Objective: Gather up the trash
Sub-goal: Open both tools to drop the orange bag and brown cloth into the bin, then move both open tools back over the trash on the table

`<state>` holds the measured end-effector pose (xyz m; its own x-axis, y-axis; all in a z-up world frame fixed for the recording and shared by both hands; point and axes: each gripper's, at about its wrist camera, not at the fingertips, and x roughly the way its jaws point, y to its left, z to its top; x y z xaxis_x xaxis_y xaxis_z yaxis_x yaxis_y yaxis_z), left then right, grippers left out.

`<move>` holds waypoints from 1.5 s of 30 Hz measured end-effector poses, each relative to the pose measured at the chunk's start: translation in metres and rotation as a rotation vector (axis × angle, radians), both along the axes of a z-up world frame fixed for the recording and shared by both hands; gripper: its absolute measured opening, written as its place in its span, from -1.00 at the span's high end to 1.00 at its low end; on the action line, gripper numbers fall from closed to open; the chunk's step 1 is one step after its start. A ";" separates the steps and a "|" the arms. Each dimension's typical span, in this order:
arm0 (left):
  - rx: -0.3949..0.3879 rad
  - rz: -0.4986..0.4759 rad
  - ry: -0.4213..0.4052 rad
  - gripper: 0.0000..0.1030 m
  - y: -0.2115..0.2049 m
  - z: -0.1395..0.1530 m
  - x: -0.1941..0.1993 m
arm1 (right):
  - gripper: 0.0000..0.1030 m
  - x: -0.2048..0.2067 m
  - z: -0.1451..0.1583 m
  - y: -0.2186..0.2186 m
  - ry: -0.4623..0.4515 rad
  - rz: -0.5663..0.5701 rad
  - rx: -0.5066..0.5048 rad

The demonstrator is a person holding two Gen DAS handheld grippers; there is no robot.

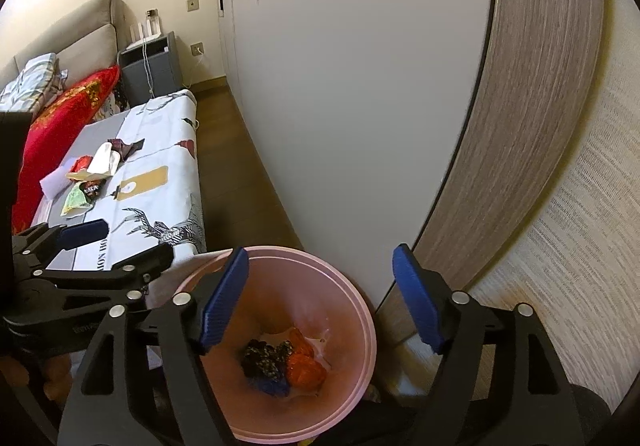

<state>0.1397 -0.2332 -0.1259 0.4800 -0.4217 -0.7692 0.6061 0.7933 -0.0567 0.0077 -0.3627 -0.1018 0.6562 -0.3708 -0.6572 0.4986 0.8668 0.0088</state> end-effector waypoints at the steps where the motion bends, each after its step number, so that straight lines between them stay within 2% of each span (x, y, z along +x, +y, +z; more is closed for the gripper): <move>1: -0.003 0.020 0.002 -0.70 0.007 0.002 0.002 | -0.53 -0.001 0.003 0.002 -0.010 0.006 0.007; 7: -0.042 0.145 -0.026 -0.70 0.057 0.037 0.004 | -0.69 -0.002 0.031 0.026 -0.067 0.072 0.001; 12: -0.041 0.244 -0.135 -0.77 0.103 0.083 0.002 | -0.72 0.007 0.063 0.056 -0.136 0.147 0.013; 16: -0.012 0.338 -0.256 -0.85 0.145 0.119 -0.002 | -0.75 0.022 0.078 0.088 -0.166 0.225 0.025; 20: -0.029 0.454 -0.311 -0.85 0.193 0.140 -0.002 | -0.76 0.036 0.089 0.123 -0.187 0.318 0.019; 29: -0.016 0.655 -0.336 -0.85 0.273 0.142 0.020 | -0.77 0.076 0.093 0.173 -0.185 0.445 0.017; 35: 0.009 0.767 -0.396 -0.85 0.313 0.142 0.057 | -0.77 0.108 0.092 0.189 -0.210 0.490 -0.003; 40: 0.017 0.819 -0.419 -0.85 0.328 0.130 0.090 | -0.77 0.149 0.081 0.201 -0.252 0.536 -0.019; 45: 0.031 0.854 -0.412 -0.85 0.338 0.108 0.124 | -0.77 0.200 0.054 0.215 -0.275 0.582 -0.050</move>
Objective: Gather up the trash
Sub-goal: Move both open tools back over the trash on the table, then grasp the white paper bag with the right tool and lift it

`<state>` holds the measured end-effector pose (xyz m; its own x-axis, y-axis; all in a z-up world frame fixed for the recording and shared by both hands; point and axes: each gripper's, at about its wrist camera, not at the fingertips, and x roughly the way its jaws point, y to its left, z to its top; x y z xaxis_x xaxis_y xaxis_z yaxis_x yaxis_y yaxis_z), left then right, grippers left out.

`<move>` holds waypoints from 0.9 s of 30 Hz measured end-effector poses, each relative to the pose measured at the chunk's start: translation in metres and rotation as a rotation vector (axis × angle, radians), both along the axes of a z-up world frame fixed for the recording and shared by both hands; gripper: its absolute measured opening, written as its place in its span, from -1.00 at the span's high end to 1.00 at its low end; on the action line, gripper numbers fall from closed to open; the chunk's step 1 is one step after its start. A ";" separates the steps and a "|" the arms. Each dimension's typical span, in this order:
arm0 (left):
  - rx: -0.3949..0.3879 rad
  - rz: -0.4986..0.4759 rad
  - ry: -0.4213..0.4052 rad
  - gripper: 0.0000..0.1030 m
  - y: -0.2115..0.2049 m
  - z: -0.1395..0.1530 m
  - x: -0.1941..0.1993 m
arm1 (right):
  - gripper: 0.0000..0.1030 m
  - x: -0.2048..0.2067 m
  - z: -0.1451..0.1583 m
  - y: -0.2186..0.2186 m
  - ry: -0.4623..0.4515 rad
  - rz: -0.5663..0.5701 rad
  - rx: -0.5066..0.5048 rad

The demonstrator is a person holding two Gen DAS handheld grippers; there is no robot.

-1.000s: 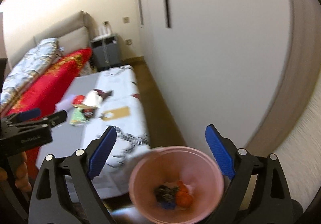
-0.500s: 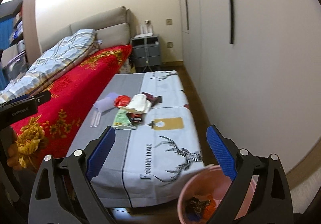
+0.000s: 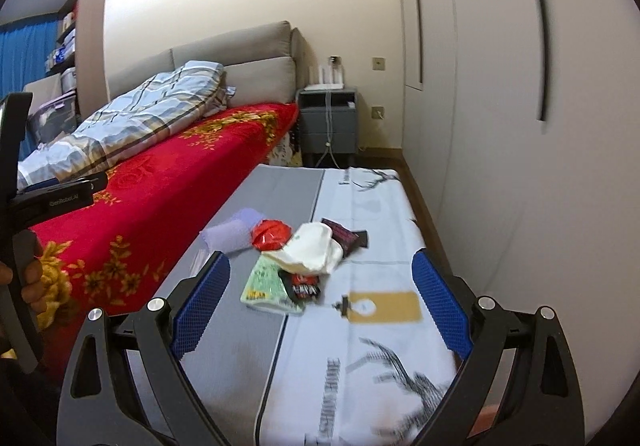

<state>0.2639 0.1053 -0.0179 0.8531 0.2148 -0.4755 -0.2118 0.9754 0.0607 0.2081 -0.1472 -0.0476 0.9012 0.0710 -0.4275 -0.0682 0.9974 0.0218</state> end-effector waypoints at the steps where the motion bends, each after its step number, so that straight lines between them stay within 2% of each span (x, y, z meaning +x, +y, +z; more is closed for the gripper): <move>1: -0.002 0.001 0.007 -0.85 0.002 -0.005 0.006 | -0.77 0.012 -0.007 0.004 -0.001 0.011 -0.008; 8: 0.000 0.015 0.051 -0.85 0.015 -0.028 0.034 | -0.77 0.102 -0.064 0.030 0.062 0.054 -0.031; 11: -0.035 0.026 0.067 -0.85 0.025 -0.034 0.042 | -0.77 0.125 -0.082 0.036 0.087 0.061 -0.030; 14: -0.032 0.036 0.077 -0.85 0.029 -0.039 0.048 | -0.77 0.149 -0.100 0.044 0.114 0.068 -0.037; 20: -0.039 0.058 0.085 -0.85 0.036 -0.045 0.059 | -0.77 0.169 -0.118 0.060 0.135 0.091 -0.073; 27: -0.026 0.058 0.103 -0.85 0.034 -0.050 0.065 | -0.75 0.178 -0.134 0.080 0.125 0.099 -0.196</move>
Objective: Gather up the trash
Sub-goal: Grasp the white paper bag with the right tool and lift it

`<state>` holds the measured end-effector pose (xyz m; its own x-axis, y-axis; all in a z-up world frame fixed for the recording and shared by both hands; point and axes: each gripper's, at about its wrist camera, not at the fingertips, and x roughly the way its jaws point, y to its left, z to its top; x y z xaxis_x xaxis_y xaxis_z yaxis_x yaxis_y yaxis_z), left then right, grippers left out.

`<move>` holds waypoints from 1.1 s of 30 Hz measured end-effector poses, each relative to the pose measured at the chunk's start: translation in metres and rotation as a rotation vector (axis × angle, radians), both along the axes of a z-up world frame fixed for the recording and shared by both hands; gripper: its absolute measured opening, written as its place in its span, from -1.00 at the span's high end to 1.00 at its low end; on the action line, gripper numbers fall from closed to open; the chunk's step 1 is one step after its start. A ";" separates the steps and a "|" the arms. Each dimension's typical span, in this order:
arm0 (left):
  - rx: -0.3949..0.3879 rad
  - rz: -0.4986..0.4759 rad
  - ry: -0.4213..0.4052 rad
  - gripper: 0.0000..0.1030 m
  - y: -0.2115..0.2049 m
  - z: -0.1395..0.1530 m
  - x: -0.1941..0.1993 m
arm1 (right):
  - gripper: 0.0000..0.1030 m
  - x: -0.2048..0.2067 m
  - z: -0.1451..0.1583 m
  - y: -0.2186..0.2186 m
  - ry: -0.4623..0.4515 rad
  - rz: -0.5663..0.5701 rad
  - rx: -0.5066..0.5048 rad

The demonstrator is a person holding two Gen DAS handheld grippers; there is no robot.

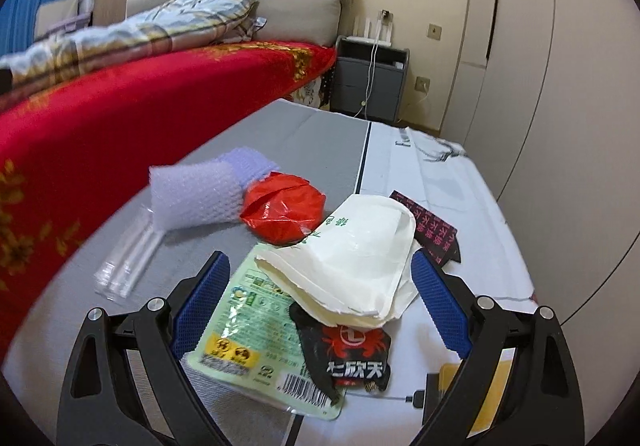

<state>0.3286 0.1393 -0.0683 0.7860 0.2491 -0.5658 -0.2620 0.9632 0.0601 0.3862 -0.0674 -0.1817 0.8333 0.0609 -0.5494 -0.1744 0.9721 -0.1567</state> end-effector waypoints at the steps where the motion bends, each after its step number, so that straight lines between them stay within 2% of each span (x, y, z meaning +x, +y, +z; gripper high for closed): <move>1: 0.004 -0.003 0.000 -0.85 0.000 0.000 0.000 | -0.71 0.002 -0.001 0.002 0.009 0.002 -0.009; 5: 0.007 -0.006 0.001 -0.85 -0.001 0.000 0.001 | -0.52 0.005 0.000 0.009 -0.001 0.021 -0.038; 6: 0.005 -0.005 0.002 -0.85 -0.001 0.000 0.000 | -0.26 0.006 -0.001 0.010 0.006 0.026 -0.042; 7: 0.004 -0.006 0.002 -0.85 -0.001 0.000 0.001 | 0.10 0.007 -0.001 0.011 0.013 0.032 -0.042; 8: 0.003 -0.005 0.003 -0.85 -0.001 0.000 0.001 | 0.28 0.008 -0.002 0.011 0.023 0.042 -0.038; 9: 0.002 -0.003 0.003 -0.85 0.000 0.000 0.000 | 0.61 0.008 -0.002 0.010 0.024 0.042 -0.037; 10: 0.001 0.000 0.002 -0.85 0.001 -0.001 0.000 | 0.74 0.009 -0.001 0.010 0.021 0.042 -0.034; 15: 0.006 0.008 0.001 -0.85 0.002 -0.001 -0.001 | 0.88 -0.008 0.010 0.009 -0.068 0.044 -0.061; 20: 0.030 0.016 -0.015 -0.85 0.002 0.000 -0.004 | 0.92 -0.029 0.046 -0.001 -0.157 0.025 -0.039; 27: 0.081 0.018 -0.066 -0.85 -0.005 0.010 -0.016 | 0.92 -0.054 0.097 -0.023 -0.199 -0.010 0.053; 33: 0.107 0.009 -0.102 -0.85 -0.011 0.018 -0.028 | 0.92 -0.089 0.135 -0.041 -0.201 -0.027 0.126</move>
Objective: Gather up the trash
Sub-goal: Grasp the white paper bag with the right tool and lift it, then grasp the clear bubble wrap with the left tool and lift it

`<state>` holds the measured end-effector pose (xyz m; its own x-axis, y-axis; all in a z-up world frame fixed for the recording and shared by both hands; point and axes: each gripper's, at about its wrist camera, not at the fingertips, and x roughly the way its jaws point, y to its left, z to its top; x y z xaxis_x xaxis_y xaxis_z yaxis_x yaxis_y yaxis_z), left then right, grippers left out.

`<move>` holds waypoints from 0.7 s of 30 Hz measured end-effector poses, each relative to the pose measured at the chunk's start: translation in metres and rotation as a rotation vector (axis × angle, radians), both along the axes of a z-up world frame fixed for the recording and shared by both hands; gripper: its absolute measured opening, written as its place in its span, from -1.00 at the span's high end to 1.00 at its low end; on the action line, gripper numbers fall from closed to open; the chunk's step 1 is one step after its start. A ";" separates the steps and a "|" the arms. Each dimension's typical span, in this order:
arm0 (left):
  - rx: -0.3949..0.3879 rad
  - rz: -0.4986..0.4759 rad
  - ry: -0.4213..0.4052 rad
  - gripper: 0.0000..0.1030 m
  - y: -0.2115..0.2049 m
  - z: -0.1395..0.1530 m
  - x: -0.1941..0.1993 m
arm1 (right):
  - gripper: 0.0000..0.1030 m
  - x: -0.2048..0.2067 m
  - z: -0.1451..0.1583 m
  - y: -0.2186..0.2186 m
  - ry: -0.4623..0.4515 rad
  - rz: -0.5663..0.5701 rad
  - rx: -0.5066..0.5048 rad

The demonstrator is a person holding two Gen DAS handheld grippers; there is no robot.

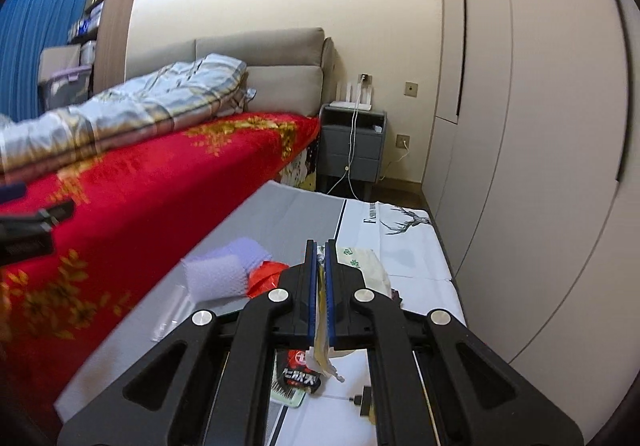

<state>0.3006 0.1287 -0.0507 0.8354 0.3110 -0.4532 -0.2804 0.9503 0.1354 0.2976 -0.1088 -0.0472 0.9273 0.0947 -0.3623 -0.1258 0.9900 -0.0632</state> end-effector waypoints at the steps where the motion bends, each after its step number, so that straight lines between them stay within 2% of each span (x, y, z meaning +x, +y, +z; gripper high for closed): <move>1: 0.006 -0.006 -0.006 -0.85 -0.002 0.002 -0.002 | 0.92 -0.007 0.006 -0.003 0.002 0.000 0.010; 9: -0.016 -0.074 -0.079 -0.85 -0.012 0.027 -0.029 | 0.92 -0.070 0.041 -0.024 -0.008 -0.009 0.059; 13: -0.100 -0.109 -0.120 -0.85 -0.005 0.038 -0.042 | 0.92 -0.095 0.047 -0.033 -0.007 -0.013 0.077; 16: -0.104 -0.158 -0.118 -0.85 -0.003 0.030 -0.045 | 0.92 -0.106 0.043 -0.040 0.005 -0.016 0.087; 19: -0.074 -0.195 -0.086 -0.85 -0.007 0.009 -0.040 | 0.92 -0.111 0.035 -0.044 0.027 -0.021 0.096; 21: -0.096 -0.213 -0.067 -0.85 -0.008 -0.007 -0.035 | 0.92 -0.110 0.028 -0.047 0.046 -0.020 0.101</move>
<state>0.2657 0.1204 -0.0577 0.9067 0.0830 -0.4135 -0.0780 0.9965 0.0291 0.1877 -0.1558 -0.0193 0.9119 0.1146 -0.3942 -0.1067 0.9934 0.0421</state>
